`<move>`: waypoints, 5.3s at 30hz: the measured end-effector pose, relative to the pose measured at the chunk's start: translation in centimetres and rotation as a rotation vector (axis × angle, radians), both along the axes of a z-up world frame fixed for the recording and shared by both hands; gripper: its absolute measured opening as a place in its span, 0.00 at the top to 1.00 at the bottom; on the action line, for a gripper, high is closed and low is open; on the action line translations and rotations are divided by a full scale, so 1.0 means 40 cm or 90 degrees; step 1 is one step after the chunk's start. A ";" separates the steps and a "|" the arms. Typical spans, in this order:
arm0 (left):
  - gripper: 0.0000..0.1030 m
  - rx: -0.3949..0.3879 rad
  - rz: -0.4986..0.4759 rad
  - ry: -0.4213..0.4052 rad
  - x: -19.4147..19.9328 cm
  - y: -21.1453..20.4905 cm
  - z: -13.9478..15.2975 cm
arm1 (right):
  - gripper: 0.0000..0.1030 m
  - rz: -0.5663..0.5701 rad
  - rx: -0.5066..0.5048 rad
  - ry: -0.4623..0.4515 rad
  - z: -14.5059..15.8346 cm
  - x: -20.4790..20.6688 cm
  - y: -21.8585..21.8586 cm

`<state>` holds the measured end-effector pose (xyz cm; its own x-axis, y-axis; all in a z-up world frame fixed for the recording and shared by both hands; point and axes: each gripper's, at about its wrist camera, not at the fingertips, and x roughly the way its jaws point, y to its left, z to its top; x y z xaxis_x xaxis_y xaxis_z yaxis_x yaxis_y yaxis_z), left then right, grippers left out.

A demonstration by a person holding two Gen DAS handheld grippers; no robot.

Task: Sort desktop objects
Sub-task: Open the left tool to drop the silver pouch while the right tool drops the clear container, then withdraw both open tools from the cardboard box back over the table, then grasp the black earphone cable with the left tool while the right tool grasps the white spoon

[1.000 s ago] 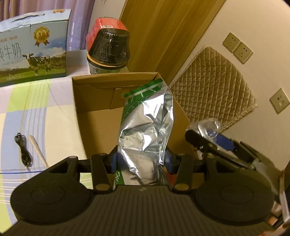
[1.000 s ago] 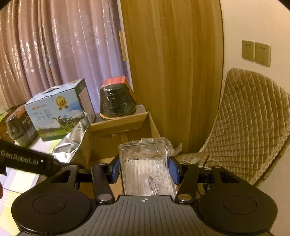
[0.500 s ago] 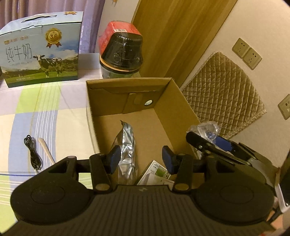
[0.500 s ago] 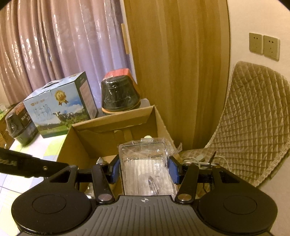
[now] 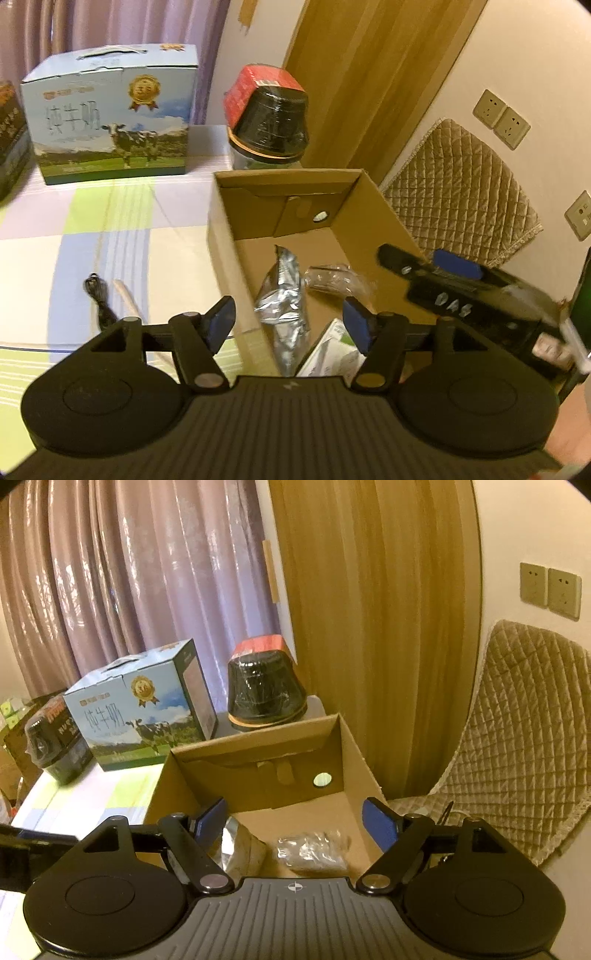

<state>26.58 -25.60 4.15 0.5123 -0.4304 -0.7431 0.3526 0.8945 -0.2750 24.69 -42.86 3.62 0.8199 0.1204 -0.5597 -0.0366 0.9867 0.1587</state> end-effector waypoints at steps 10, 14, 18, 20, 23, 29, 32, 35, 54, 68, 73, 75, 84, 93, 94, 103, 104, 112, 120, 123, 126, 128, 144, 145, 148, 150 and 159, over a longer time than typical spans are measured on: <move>0.23 0.017 0.033 -0.033 -0.104 0.126 0.020 | 0.13 -0.028 0.034 -0.011 0.055 -0.145 -0.007; 0.16 0.030 0.045 -0.049 -0.166 0.178 0.021 | 0.09 -0.023 0.051 -0.017 0.069 -0.228 0.022; 0.13 0.034 0.067 -0.052 -0.239 0.247 0.012 | 0.05 -0.007 0.084 -0.014 0.065 -0.314 0.065; 0.11 0.033 0.079 -0.047 -0.276 0.285 0.002 | 0.04 -0.001 0.103 -0.011 0.056 -0.363 0.091; 0.09 0.024 0.103 -0.022 -0.333 0.352 -0.024 | 0.02 0.011 0.121 0.003 0.034 -0.434 0.137; 0.07 0.050 0.146 0.006 -0.423 0.467 -0.073 | 0.02 0.038 0.112 0.048 -0.009 -0.525 0.219; 0.06 0.055 0.159 0.015 -0.448 0.509 -0.087 | 0.02 0.056 0.105 0.063 -0.022 -0.551 0.253; 0.06 0.065 0.165 0.016 -0.465 0.535 -0.090 | 0.02 0.074 0.097 0.067 -0.021 -0.565 0.281; 0.03 0.098 0.173 0.008 -0.483 0.606 -0.097 | 0.02 0.128 0.078 0.095 -0.056 -0.554 0.399; 0.03 0.117 0.147 0.000 -0.431 0.602 -0.112 | 0.02 0.152 0.053 0.108 -0.095 -0.503 0.433; 0.03 0.128 0.125 -0.015 -0.393 0.598 -0.116 | 0.02 0.174 0.032 0.094 -0.103 -0.471 0.453; 0.03 0.131 0.115 -0.020 -0.375 0.598 -0.119 | 0.02 0.185 0.018 0.090 -0.108 -0.449 0.467; 0.03 0.159 0.069 -0.039 -0.262 0.598 -0.152 | 0.21 0.232 -0.054 0.079 -0.173 -0.304 0.531; 0.03 0.167 0.032 -0.053 -0.147 0.599 -0.218 | 0.44 0.240 -0.134 0.075 -0.267 -0.163 0.570; 0.03 0.169 0.026 -0.056 -0.135 0.596 -0.225 | 0.45 0.237 -0.143 0.075 -0.278 -0.149 0.573; 0.04 0.160 0.009 -0.082 -0.048 0.584 -0.285 | 0.57 0.224 -0.234 0.080 -0.361 -0.048 0.595; 0.04 0.160 0.010 -0.085 -0.044 0.585 -0.292 | 0.59 0.223 -0.239 0.081 -0.368 -0.039 0.595; 0.04 0.141 -0.002 -0.083 -0.014 0.589 -0.325 | 0.64 0.215 -0.251 0.088 -0.390 0.000 0.601; 0.04 0.125 -0.005 -0.077 -0.005 0.586 -0.337 | 0.86 0.222 -0.248 0.096 -0.397 0.013 0.610; 0.04 0.122 -0.003 -0.072 -0.005 0.589 -0.341 | 0.97 0.231 -0.241 0.102 -0.396 0.016 0.619; 0.04 0.119 -0.001 -0.070 -0.006 0.593 -0.342 | 0.98 0.246 -0.209 0.111 -0.386 0.017 0.626; 0.04 0.114 0.002 -0.069 -0.007 0.596 -0.341 | 0.98 0.264 -0.198 0.111 -0.381 0.009 0.638; 0.04 0.103 0.026 -0.072 0.002 0.630 -0.336 | 0.98 0.344 -0.105 0.113 -0.344 -0.052 0.685; 0.08 0.104 0.024 -0.072 0.003 0.627 -0.338 | 0.98 0.330 -0.117 0.109 -0.344 -0.047 0.678; 0.10 0.094 0.024 -0.071 0.013 0.619 -0.343 | 0.98 0.309 -0.137 0.108 -0.354 -0.031 0.664; 0.12 0.089 0.027 -0.075 0.020 0.611 -0.347 | 0.98 0.300 -0.151 0.106 -0.364 -0.024 0.658; 0.30 0.092 0.044 -0.096 0.051 0.560 -0.369 | 0.58 0.257 -0.144 0.096 -0.384 -0.054 0.623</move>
